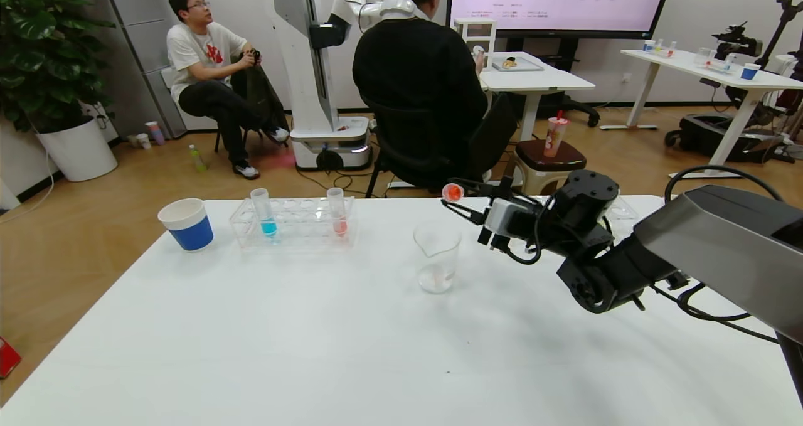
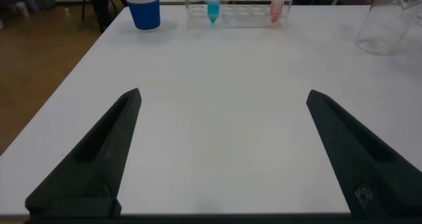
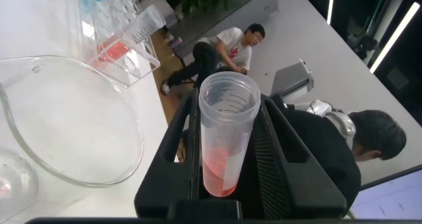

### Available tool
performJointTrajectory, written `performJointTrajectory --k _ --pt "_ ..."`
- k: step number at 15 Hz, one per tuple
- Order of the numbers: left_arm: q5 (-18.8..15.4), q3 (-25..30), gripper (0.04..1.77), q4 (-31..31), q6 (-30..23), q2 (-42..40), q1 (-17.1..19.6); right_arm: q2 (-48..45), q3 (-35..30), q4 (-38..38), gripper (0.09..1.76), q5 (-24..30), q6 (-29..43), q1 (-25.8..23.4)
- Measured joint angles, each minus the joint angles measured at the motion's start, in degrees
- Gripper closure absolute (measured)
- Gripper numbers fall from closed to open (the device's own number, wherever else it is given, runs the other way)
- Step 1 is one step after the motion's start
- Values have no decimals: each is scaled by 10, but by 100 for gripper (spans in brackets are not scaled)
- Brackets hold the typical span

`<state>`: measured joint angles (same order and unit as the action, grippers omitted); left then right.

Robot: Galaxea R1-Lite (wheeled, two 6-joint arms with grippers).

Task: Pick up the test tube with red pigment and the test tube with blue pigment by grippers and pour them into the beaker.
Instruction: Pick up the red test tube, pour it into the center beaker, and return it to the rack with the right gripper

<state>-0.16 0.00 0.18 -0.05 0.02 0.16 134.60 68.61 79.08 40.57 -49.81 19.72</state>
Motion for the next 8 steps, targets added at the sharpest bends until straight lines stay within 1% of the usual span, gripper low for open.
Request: performJointTrajectory --k 2,4,8 --pt "0 0 6 0 0 0 0 12 19 4 133 12 -33 0" --pt "0 0 6 0 0 0 0 27 49 5 133 35 -63 -3" --pt "0 0 6 0 0 0 0 40 66 4 133 57 -115 -4"
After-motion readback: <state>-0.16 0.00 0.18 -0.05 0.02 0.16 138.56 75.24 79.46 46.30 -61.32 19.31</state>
